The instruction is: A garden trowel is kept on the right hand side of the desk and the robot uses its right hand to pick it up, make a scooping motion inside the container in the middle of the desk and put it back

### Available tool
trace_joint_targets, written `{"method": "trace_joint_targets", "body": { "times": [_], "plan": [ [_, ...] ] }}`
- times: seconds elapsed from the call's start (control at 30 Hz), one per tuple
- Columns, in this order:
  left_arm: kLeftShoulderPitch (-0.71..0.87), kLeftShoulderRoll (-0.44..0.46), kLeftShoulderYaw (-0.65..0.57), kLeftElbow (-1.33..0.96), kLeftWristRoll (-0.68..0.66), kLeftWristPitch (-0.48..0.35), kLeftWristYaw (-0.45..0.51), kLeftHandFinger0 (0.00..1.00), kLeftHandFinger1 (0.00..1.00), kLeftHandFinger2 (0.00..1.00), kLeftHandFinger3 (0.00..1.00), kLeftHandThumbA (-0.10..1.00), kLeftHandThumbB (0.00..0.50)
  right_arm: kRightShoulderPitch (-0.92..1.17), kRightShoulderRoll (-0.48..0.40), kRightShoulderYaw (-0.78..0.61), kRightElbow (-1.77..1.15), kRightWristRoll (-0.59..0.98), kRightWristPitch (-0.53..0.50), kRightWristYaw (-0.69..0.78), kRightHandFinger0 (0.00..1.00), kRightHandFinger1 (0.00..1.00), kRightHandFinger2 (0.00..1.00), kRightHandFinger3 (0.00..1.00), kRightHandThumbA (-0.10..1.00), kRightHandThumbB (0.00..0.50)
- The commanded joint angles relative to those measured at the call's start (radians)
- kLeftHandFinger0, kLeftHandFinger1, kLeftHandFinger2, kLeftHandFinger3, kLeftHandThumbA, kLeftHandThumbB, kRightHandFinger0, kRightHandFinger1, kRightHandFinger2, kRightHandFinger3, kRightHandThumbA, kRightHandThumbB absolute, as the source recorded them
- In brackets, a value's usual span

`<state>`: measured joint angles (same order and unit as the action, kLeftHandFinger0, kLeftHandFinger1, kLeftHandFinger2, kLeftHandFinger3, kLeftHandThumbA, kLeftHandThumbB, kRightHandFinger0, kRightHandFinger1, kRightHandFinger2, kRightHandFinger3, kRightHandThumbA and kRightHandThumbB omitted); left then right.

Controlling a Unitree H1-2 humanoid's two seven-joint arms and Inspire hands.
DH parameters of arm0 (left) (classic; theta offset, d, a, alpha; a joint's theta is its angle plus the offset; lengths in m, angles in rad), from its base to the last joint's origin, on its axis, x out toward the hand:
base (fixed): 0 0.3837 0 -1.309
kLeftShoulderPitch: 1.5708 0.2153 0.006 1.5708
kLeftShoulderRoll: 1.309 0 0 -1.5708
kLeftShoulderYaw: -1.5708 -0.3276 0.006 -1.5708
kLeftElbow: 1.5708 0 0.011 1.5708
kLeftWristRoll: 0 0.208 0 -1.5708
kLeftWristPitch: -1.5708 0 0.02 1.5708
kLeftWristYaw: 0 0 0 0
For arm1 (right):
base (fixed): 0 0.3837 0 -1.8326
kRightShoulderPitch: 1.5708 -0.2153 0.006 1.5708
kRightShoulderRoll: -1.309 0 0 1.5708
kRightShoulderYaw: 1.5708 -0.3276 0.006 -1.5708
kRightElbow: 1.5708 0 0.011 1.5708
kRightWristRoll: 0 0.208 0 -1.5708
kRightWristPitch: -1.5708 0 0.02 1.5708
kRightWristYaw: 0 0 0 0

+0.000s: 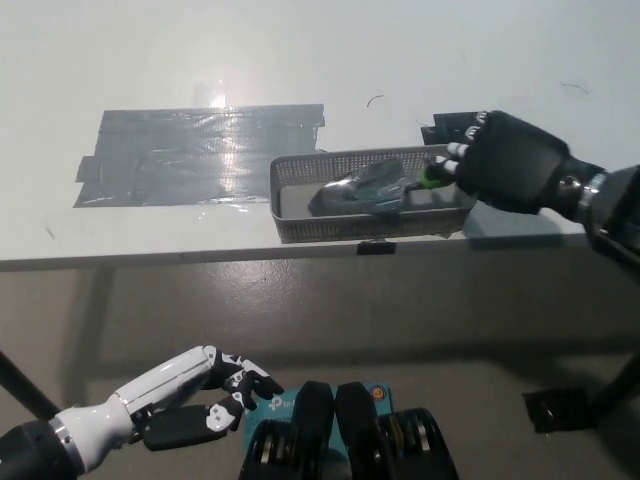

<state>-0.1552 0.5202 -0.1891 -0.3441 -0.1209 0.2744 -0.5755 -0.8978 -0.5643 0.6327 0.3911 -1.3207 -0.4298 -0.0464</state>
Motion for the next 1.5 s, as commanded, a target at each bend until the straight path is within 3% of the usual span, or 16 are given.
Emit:
{"method": "trace_joint_targets", "body": {
  "times": [0.0,0.07,0.2,0.33,0.4,0.43,0.47,0.53,0.7,0.8,0.9,1.0,1.13,1.27,1.37,1.47],
  "plan": [
    [-0.018,0.013,0.000,-0.030,-0.005,0.004,-0.009,0.68,0.71,0.68,0.68,1.00,0.478,-0.076,0.014,-0.009,-0.001,-0.008,0.035,0.014,0.00,0.00,0.04,0.18,-0.10,0.016],
    [-0.018,0.014,0.003,-0.026,-0.013,-0.002,-0.012,0.68,0.71,0.68,0.68,1.00,0.468,-0.064,0.023,-0.004,-0.021,-0.031,0.061,0.024,0.00,0.00,0.05,0.20,-0.10,0.018],
    [-0.014,0.020,0.001,-0.025,-0.006,-0.007,-0.013,0.68,0.71,0.69,0.70,1.00,0.461,-0.016,0.030,-0.010,-0.043,-0.033,0.090,0.083,0.00,0.00,0.31,0.04,-0.10,0.002],
    [-0.007,0.020,0.004,-0.024,-0.009,-0.006,-0.011,0.68,0.72,0.69,0.71,1.00,0.456,0.027,0.036,-0.042,-0.029,0.025,0.097,0.066,0.00,0.00,0.20,0.00,-0.10,0.011],
    [-0.002,0.020,0.004,-0.023,-0.007,-0.013,-0.010,0.68,0.72,0.69,0.71,1.00,0.454,0.041,0.041,-0.063,-0.024,0.061,0.095,0.069,0.00,0.00,0.12,0.10,-0.10,0.002],
    [-0.003,0.022,0.000,-0.021,-0.003,-0.014,-0.012,0.68,0.72,0.69,0.72,1.00,0.461,0.070,0.043,-0.111,-0.040,0.128,0.118,0.105,0.00,0.01,0.27,0.29,-0.10,0.000],
    [-0.001,0.023,0.001,-0.023,-0.004,-0.013,-0.012,0.68,0.72,0.70,0.72,1.00,0.458,0.080,0.045,-0.137,-0.035,0.170,0.116,0.102,0.00,0.03,0.22,0.41,-0.10,0.000],
    [0.007,0.022,0.007,-0.023,-0.006,-0.012,-0.007,0.68,0.72,0.70,0.72,1.00,0.450,0.100,0.060,-0.188,-0.030,0.205,0.144,0.105,0.00,0.00,0.00,0.25,-0.10,0.000],
    [0.010,0.024,0.003,-0.009,0.003,-0.031,-0.010,0.69,0.72,0.69,0.70,1.00,0.462,0.127,0.056,-0.300,-0.058,0.277,0.162,0.094,0.00,0.02,0.47,0.01,-0.10,0.026],
    [0.018,0.025,0.005,-0.006,0.006,-0.037,-0.007,0.69,0.72,0.69,0.70,1.00,0.459,0.121,0.045,-0.345,-0.069,0.295,0.140,0.055,0.00,0.07,0.59,0.24,-0.10,0.071],
    [0.023,0.023,0.006,-0.003,0.002,-0.037,-0.008,0.68,0.72,0.70,0.70,1.00,0.459,0.125,0.049,-0.398,-0.106,0.333,0.157,0.073,0.00,0.18,0.74,0.42,-0.10,0.000],
    [0.032,0.020,0.009,-0.005,-0.006,-0.029,-0.007,0.68,0.72,0.70,0.71,1.00,0.455,0.124,0.067,-0.455,-0.124,0.378,0.151,0.031,0.00,0.10,0.54,0.42,-0.10,0.046],
    [0.042,0.023,0.012,-0.006,-0.006,-0.035,-0.008,0.67,0.71,0.69,0.71,1.00,0.459,0.106,0.076,-0.516,-0.146,0.413,0.173,0.027,0.00,0.18,0.24,0.64,-0.10,0.121],
    [0.053,0.021,0.017,-0.009,-0.003,-0.036,-0.003,0.67,0.70,0.69,0.69,1.00,0.462,0.079,0.075,-0.551,-0.133,0.428,0.223,0.061,0.00,0.18,0.53,0.55,-0.10,0.131],
    [0.060,0.021,0.023,-0.006,-0.008,-0.047,-0.003,0.67,0.71,0.69,0.69,1.00,0.449,0.071,0.047,-0.546,-0.089,0.396,0.267,0.088,0.00,0.14,0.52,0.52,-0.10,0.155],
    [0.073,0.022,0.027,-0.008,-0.008,-0.052,-0.002,0.69,0.72,0.70,0.70,1.00,0.452,0.072,0.030,-0.517,-0.013,0.357,0.281,0.065,0.00,0.11,0.52,0.54,-0.10,0.085]
  ]
}}
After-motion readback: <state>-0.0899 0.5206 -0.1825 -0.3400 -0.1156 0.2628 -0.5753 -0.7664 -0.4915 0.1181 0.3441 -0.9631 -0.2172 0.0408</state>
